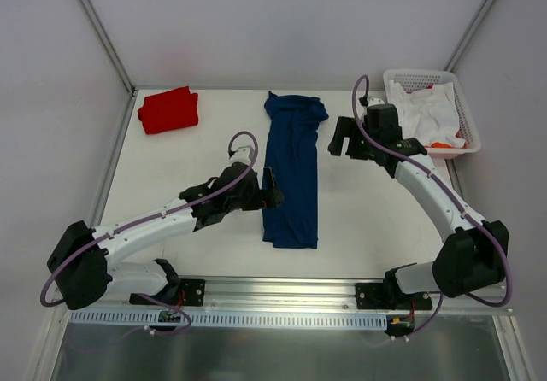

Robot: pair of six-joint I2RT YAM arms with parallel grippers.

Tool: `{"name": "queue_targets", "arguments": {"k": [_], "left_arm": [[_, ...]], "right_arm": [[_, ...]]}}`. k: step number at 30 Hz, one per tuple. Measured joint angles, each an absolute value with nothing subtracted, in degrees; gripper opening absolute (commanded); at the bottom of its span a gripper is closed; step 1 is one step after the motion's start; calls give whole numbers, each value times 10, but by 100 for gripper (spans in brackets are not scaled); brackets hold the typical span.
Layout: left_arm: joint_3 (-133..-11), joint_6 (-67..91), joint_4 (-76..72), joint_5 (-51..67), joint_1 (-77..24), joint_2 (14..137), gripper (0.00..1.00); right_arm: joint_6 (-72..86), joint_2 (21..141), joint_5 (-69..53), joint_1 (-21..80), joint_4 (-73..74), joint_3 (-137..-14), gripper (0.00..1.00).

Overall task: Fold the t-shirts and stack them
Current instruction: Rotate the tshirt 90 degrees

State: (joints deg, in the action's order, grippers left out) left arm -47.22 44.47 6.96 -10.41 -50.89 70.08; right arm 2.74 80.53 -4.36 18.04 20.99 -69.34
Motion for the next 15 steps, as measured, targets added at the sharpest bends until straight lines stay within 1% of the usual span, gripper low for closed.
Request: {"name": "queue_targets", "arguments": {"k": [4, 7, 10, 15], "left_arm": [[-413, 455, 86, -103, -475, 697, 96], [-383, 461, 99, -94, -456, 697, 95], [-363, 471, 99, -85, -453, 697, 93], [-326, 481, 89, -68, -453, 695, 92]], "right_arm": [[53, 762, -6, 201, 225, -614, 90], [76, 729, 21, 238, 234, -566, 90], [104, 700, 43, 283, 239, -523, 89], [154, 672, 84, 353, 243, -473, 89]]}}
